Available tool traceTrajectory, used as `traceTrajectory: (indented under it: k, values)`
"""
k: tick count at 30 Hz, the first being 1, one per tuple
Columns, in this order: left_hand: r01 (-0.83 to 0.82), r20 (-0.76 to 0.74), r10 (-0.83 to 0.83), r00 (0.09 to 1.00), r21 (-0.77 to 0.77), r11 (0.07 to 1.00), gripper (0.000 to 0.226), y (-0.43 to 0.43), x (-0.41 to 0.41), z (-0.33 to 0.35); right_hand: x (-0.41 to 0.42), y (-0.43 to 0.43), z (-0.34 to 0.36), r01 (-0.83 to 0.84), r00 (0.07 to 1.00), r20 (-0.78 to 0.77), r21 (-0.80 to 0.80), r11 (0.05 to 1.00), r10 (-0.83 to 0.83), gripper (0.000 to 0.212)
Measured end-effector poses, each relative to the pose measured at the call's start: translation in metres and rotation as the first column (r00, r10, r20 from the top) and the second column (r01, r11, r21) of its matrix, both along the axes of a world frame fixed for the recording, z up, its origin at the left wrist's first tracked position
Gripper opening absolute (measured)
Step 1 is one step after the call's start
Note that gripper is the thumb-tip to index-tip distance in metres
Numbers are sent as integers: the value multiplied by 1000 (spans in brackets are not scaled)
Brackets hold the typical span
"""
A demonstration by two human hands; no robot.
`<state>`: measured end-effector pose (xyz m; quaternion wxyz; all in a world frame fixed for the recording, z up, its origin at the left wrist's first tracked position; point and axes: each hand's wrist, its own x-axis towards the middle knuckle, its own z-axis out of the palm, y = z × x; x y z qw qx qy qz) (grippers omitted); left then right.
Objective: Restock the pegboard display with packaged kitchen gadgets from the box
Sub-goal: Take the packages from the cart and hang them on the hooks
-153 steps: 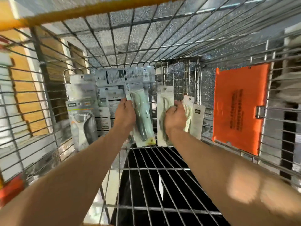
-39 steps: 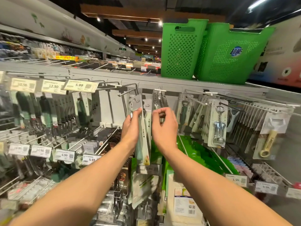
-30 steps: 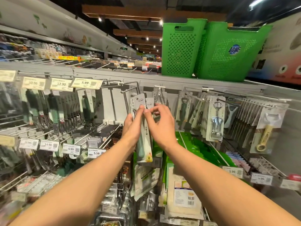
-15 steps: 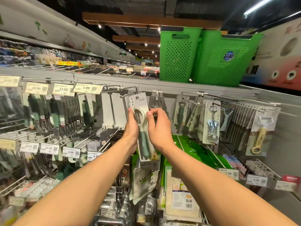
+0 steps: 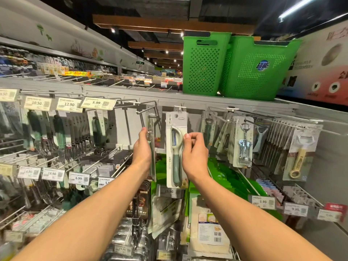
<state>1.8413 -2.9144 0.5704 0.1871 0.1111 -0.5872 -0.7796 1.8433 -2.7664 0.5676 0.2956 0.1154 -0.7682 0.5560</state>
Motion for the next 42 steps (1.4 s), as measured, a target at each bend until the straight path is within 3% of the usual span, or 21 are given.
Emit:
traceTrajectory:
  k: [7, 16, 20, 24, 27, 33, 38, 42]
  values:
    - [94, -136, -101, 986, -58, 994, 58, 25, -2, 11, -13, 4, -1, 63, 997, 46, -25, 998, -62, 17]
    - [42, -96, -53, 994, -110, 993, 60, 27, -29, 1, -48, 2, -1, 112, 988, 100, 40, 993, -116, 17]
    - [28, -68, -39, 997, -152, 988, 74, 26, -37, 2, -61, 1, 0, 143, 982, 116, 56, 988, -149, 13]
    - [2, -77, -15, 997, -175, 985, 70, 24, -46, 9, -71, 1, 0, 114, 985, 120, 92, 989, -125, 36]
    - [51, -82, -70, 994, -213, 976, 87, 25, -50, 13, -83, 0, -3, 52, 986, 151, 116, 992, -69, 48]
    - [44, -80, -63, 995, -224, 974, 93, 24, -64, 8, -95, -1, -8, 52, 990, 132, 46, 998, -58, 40]
    - [64, -67, -81, 994, -226, 972, 78, 21, -77, 4, -110, -2, -9, 44, 990, 132, -12, 999, -42, 35]
    - [72, -39, -82, 996, -213, 974, 92, 16, -108, -2, -135, -8, -6, 53, 982, 186, -103, 993, -33, 29]
